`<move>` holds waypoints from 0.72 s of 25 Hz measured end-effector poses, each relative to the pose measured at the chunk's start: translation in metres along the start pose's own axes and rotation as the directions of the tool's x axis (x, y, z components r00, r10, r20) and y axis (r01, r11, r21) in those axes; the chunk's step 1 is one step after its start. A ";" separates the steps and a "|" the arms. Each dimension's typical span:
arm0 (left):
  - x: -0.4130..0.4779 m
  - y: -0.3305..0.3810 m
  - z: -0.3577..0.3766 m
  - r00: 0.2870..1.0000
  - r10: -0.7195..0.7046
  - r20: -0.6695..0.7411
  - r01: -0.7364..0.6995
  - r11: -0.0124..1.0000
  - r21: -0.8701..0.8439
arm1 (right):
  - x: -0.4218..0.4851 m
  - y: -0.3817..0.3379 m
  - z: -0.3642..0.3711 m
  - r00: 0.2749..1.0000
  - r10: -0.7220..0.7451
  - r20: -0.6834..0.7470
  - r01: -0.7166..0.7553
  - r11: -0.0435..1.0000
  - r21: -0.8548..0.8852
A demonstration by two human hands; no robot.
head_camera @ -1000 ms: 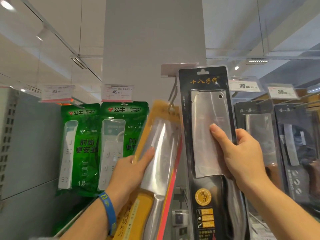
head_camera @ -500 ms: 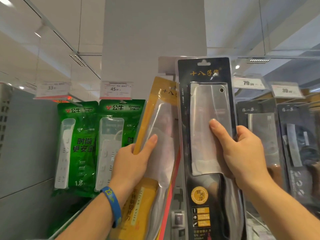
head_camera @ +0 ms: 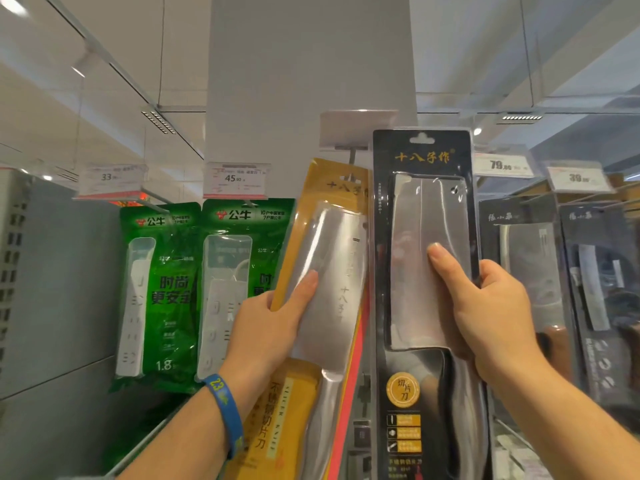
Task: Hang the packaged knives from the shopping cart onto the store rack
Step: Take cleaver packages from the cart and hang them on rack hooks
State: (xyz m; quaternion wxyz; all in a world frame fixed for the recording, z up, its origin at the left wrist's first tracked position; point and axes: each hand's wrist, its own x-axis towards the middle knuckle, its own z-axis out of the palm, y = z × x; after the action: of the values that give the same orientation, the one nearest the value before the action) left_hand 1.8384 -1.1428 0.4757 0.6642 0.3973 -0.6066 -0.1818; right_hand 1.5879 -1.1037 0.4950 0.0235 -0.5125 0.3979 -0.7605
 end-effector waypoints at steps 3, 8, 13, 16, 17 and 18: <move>-0.001 0.000 0.000 0.999 -0.043 0.018 0.044 0.998 -0.036 | -0.001 0.000 0.000 1.000 0.006 0.013 -0.006 1.000 -0.004; -0.003 0.006 0.002 0.999 -0.005 0.039 0.003 0.999 0.035 | -0.002 0.001 0.001 0.998 0.032 0.056 -0.030 0.999 -0.036; 0.000 0.015 0.006 0.999 0.001 0.039 -0.003 0.999 0.040 | -0.005 -0.005 -0.002 1.000 -0.020 -0.001 0.020 0.999 -0.026; 0.006 0.025 0.012 0.999 -0.020 0.045 0.019 1.000 0.023 | -0.003 -0.005 -0.004 1.000 -0.021 -0.002 0.021 0.999 -0.026; 0.008 0.027 0.016 0.999 -0.014 0.049 0.014 1.000 0.014 | -0.003 -0.004 -0.005 1.000 -0.019 -0.006 0.019 1.000 -0.022; 0.009 0.028 0.020 0.998 -0.015 0.057 0.015 1.000 0.000 | -0.002 -0.003 -0.006 1.000 -0.016 -0.005 0.016 1.000 -0.020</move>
State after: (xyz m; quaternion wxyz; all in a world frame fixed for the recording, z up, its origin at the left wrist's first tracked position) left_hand 1.8141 -1.1381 0.5015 0.6452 0.3965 -0.6223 -0.1983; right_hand 1.5851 -1.0974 0.4939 0.0112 -0.5140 0.4013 -0.7581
